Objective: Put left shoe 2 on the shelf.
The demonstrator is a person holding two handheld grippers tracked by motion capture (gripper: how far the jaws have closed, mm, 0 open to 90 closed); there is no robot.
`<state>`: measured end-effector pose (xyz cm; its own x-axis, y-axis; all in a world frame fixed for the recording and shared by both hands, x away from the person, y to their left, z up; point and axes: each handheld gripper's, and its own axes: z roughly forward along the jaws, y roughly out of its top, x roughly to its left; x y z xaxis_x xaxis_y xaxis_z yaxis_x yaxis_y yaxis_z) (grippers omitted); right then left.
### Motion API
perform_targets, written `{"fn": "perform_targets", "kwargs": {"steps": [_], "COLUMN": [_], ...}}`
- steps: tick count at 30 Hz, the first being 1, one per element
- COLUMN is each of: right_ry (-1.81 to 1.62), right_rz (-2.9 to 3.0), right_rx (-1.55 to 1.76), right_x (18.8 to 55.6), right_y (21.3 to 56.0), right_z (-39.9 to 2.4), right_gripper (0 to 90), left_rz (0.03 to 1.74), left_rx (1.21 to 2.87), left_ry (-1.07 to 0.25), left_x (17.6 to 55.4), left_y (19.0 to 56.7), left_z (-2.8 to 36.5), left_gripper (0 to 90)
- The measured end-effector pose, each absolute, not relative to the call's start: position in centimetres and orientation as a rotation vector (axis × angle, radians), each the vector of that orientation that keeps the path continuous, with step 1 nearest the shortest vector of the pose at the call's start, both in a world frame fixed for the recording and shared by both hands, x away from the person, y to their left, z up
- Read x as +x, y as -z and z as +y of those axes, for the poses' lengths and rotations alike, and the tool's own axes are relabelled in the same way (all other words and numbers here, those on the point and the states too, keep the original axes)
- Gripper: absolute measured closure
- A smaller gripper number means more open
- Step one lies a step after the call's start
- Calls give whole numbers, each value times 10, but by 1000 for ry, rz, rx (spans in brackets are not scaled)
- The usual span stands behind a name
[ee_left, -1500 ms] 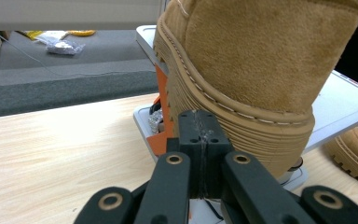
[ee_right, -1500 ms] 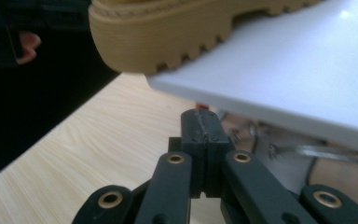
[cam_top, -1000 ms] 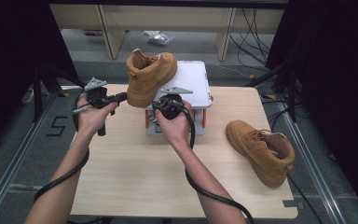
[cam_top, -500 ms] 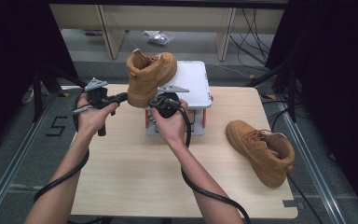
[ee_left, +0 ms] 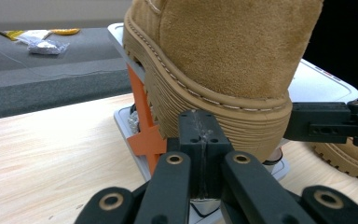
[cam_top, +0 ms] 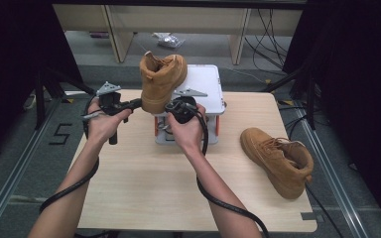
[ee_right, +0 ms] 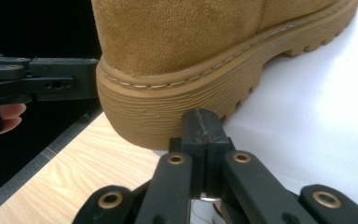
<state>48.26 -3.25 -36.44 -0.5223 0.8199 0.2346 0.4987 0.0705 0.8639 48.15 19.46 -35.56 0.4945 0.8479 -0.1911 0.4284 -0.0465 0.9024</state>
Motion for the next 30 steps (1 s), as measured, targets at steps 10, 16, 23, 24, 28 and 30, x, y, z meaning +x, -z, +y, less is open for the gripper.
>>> {"fn": "perform_targets", "kwargs": {"steps": [10,16,23,24,28,30], "right_ry": [-1384,-1345,-1325,-1322,-1311,-1308], "right_rz": [2018,2002,1998,1997,1992,1988], "right_rx": [1338,1332,1338,1339,1352,1354], "right_x": [486,487,489,489,490,490], "right_y": [363,362,363,363,366,366], "right_z": [-41,-44,-46,-47,-49,-49], "right_gripper": [900,900,900,900,900,900], "left_rz": [1090,1082,1076,1074,1068,1071], "left_rx": [1673,1683,1691,1693,1698,1703], "left_ry": [-466,-459,-452,-449,-444,-435], "left_x": [483,485,485,485,484,485], "left_y": [355,355,356,356,355,354], "left_z": [184,178,172,171,166,165], "left_gripper": [899,898,898,898,898,898]}}
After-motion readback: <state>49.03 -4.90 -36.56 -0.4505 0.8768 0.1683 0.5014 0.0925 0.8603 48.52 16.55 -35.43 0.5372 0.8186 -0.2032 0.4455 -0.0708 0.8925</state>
